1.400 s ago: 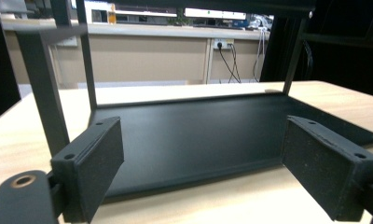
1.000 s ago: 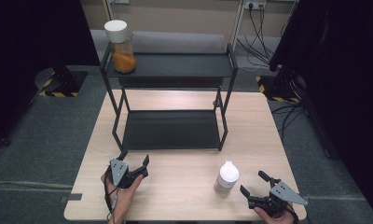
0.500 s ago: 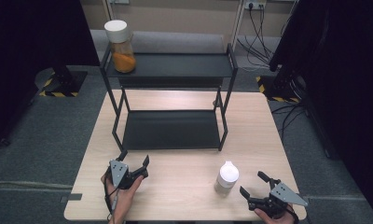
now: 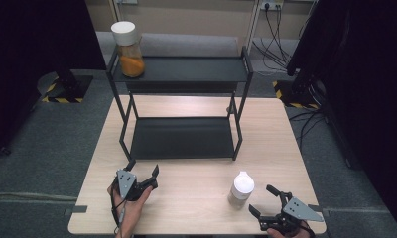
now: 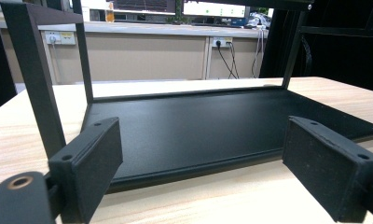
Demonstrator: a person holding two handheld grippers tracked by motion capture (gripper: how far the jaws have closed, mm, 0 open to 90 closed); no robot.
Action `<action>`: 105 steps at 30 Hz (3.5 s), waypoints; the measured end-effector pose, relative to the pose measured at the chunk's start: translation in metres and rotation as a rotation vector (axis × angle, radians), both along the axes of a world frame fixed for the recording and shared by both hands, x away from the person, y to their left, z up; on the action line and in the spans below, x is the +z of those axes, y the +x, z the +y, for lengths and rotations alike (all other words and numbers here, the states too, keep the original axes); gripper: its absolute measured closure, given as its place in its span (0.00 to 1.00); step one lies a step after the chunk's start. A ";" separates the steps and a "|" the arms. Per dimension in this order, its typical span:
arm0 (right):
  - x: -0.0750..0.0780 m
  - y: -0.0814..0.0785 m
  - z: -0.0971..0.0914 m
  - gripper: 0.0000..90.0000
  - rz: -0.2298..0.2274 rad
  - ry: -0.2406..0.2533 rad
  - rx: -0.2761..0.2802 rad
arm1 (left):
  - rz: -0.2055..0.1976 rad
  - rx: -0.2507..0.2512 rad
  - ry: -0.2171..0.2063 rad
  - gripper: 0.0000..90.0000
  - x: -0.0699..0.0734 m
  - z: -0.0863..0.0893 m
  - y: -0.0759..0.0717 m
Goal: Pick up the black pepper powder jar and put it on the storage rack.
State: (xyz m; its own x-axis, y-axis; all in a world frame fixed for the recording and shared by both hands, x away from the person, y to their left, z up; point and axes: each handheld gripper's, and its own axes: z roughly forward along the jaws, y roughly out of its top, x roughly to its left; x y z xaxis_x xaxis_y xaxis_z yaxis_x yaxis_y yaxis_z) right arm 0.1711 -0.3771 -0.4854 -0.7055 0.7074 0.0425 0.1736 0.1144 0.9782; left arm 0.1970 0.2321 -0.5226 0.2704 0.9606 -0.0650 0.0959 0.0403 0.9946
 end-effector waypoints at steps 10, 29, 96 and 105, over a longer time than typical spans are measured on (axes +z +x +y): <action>0.012 0.016 0.018 0.09 -0.007 -0.018 0.050 | -0.005 -0.001 0.009 0.13 0.000 -0.001 0.000; 0.010 0.038 0.037 0.34 0.006 -0.079 0.087 | -0.003 -0.005 0.005 0.13 0.000 0.000 0.000; 0.102 0.066 0.047 0.34 -0.188 0.053 -0.062 | 0.003 -0.005 0.000 0.13 0.000 0.001 0.001; 0.113 0.071 0.049 0.34 -0.203 0.060 -0.072 | 0.004 -0.006 0.001 0.13 0.001 0.001 0.001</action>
State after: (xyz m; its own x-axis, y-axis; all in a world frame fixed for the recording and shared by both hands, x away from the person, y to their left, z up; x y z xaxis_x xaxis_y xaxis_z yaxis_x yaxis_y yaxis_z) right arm 0.2417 -0.3279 -0.3725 -0.6519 0.7565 -0.0520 -0.0221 0.0496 0.9985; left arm 0.1976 0.2329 -0.5219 0.2759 0.9590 -0.0647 0.0999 0.0384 0.9943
